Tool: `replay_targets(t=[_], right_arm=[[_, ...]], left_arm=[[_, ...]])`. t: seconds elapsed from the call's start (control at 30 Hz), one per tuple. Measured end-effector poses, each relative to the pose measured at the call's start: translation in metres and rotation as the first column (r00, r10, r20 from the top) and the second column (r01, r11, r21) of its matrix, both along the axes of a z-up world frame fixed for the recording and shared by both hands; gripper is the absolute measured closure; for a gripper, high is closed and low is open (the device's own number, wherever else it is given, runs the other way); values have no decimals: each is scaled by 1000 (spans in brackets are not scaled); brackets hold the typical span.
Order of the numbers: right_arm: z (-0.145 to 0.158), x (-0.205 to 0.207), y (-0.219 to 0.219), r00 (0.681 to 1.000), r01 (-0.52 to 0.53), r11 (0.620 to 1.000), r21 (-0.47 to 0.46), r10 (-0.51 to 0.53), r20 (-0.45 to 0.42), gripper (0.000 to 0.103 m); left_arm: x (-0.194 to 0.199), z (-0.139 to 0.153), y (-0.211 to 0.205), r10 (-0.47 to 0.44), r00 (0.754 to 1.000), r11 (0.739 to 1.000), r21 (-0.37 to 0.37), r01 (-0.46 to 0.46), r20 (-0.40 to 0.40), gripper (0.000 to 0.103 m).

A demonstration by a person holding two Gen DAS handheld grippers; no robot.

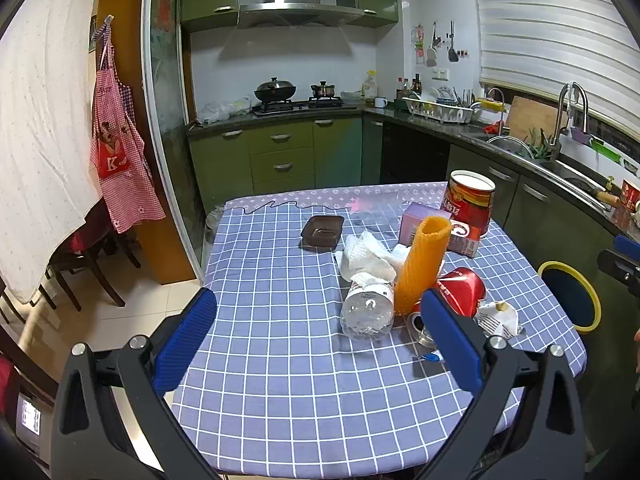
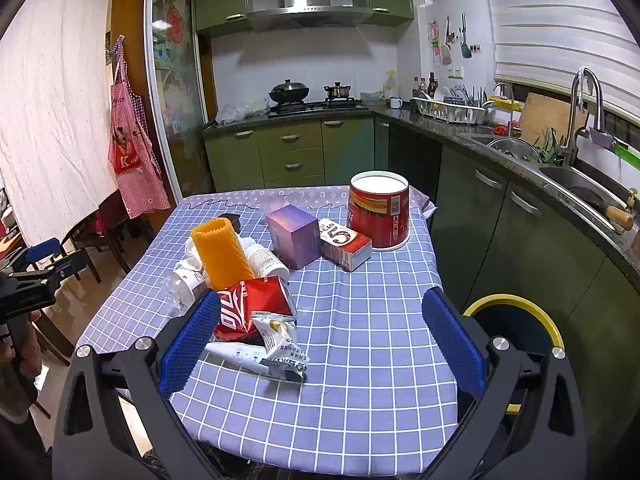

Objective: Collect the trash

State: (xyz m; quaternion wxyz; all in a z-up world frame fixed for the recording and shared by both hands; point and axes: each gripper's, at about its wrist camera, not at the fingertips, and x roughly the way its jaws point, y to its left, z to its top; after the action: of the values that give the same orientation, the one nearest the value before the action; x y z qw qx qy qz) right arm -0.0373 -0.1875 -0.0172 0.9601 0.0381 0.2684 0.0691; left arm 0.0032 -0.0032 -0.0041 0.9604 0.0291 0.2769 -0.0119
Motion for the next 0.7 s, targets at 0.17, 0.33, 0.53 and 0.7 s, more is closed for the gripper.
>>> replay_targets(t=[0.17, 0.33, 0.53, 0.7], right_arm=[[0, 0, -1, 1000, -1, 1000, 1, 1, -1, 4], [1, 1, -2, 1000, 0, 1000, 1, 0, -3, 4], [-3, 2, -3, 1000, 0, 1000, 0, 0, -4, 4], [-4, 2, -3, 1000, 0, 1000, 3, 0, -6, 4]], left_arm=[[-1, -1, -2, -2, 1000, 1000, 1, 2, -1, 6], [-1, -2, -4, -5, 1000, 1000, 3, 5, -3, 6], [-1, -4, -5, -7, 1000, 1000, 5, 7, -8, 6], [-1, -3, -5, -7, 1000, 1000, 4, 7, -8, 6]])
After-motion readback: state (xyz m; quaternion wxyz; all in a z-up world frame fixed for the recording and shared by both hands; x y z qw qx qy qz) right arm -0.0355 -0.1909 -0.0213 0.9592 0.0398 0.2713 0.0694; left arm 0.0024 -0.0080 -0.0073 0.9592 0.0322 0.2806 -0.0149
